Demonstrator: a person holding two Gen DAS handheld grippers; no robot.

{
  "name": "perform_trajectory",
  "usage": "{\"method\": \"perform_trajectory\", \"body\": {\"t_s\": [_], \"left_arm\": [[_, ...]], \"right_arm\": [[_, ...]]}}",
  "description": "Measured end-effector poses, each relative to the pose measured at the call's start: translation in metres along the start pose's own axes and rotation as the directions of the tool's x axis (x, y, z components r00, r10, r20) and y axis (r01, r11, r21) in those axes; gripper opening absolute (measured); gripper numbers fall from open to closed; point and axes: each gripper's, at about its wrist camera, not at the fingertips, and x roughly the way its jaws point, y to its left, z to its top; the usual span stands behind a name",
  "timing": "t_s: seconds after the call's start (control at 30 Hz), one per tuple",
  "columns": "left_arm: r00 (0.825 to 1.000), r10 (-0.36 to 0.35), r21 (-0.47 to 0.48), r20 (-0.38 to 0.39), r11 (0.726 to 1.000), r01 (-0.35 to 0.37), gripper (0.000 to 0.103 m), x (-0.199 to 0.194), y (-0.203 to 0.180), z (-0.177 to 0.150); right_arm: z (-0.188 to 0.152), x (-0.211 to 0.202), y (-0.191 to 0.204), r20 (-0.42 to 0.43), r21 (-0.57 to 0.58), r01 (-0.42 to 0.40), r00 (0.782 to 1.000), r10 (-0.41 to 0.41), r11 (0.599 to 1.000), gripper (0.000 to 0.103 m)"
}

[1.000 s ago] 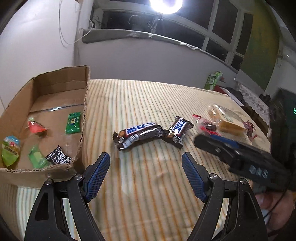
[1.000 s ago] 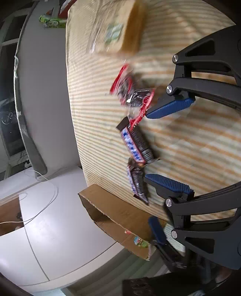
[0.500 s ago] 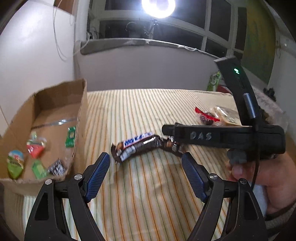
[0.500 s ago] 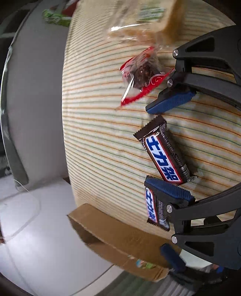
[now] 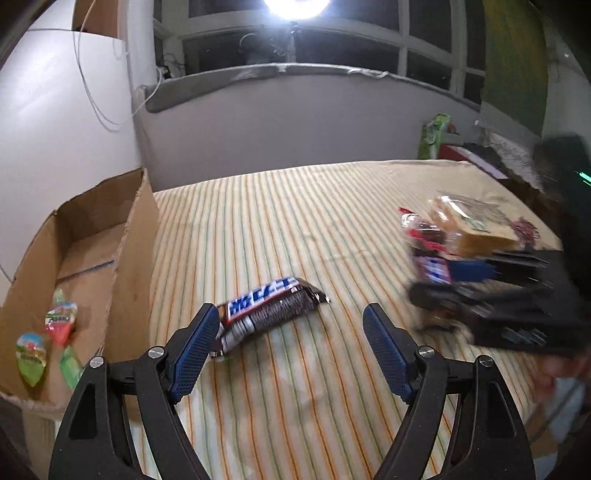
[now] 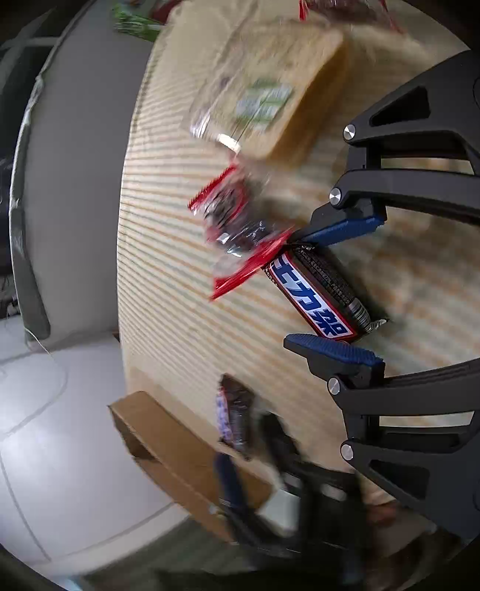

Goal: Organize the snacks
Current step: 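Grasp a Snickers bar with the left tool while the right tool grasps the other Snickers bar, then carry both Snickers bars into the cardboard box and open both tools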

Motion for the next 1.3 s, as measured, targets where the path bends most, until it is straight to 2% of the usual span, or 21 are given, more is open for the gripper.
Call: {"method": "perform_trajectory", "body": {"t_s": [0.2, 0.3, 0.33, 0.4, 0.47, 0.53, 0.73, 0.97, 1.1, 1.3], "left_arm": [[0.989, 0.065, -0.039, -0.133, 0.997, -0.071, 0.083, 0.043, 0.004, 0.013], [0.985, 0.042, -0.075, -0.167, 0.996, -0.055, 0.083, 0.053, 0.012, 0.015], [0.984, 0.018, -0.103, -0.176, 0.994, -0.037, 0.081, 0.055, 0.016, 0.014], [0.986, 0.007, -0.13, -0.165, 0.991, -0.029, 0.068, 0.054, 0.02, 0.012], [0.989, 0.018, -0.13, -0.148, 0.991, -0.038, 0.049, 0.052, 0.022, 0.012], [0.991, 0.013, -0.128, -0.136, 0.991, -0.031, 0.043, 0.048, 0.022, 0.011], [0.995, -0.062, -0.12, -0.076, 0.991, 0.052, 0.042, 0.025, 0.016, 0.008], [0.99, -0.138, -0.101, -0.012, 0.986, 0.136, 0.042, -0.016, -0.006, -0.003], [0.987, -0.161, -0.096, 0.007, 0.982, 0.161, 0.042, -0.036, -0.008, -0.011], [0.984, -0.165, -0.104, 0.068, 0.98, 0.172, 0.042, -0.065, -0.004, -0.003]], "right_arm": [[-0.011, -0.005, 0.0, 0.025, -0.014, 0.039, 0.999, -0.039, 0.999, 0.051], [-0.014, -0.005, 0.006, 0.032, -0.033, 0.059, 0.998, -0.058, 0.998, 0.049], [-0.016, -0.007, 0.005, 0.037, -0.03, 0.056, 0.998, -0.055, 0.998, 0.046], [-0.018, -0.008, 0.005, 0.051, -0.018, 0.047, 0.998, -0.046, 0.999, 0.043], [-0.021, -0.011, 0.003, 0.064, 0.004, 0.041, 0.997, -0.041, 0.999, 0.041], [-0.022, -0.014, 0.003, 0.078, 0.02, 0.037, 0.996, -0.038, 0.999, 0.039], [-0.029, -0.029, -0.002, 0.117, 0.075, 0.025, 0.993, -0.034, 0.997, 0.033], [-0.048, -0.042, 0.0, 0.106, 0.107, 0.044, 0.993, -0.056, 0.993, 0.031], [-0.049, -0.054, 0.005, 0.124, 0.121, 0.063, 0.989, -0.078, 0.991, 0.028], [-0.033, -0.086, 0.032, 0.191, 0.069, 0.094, 0.976, -0.106, 0.993, 0.024]]}}
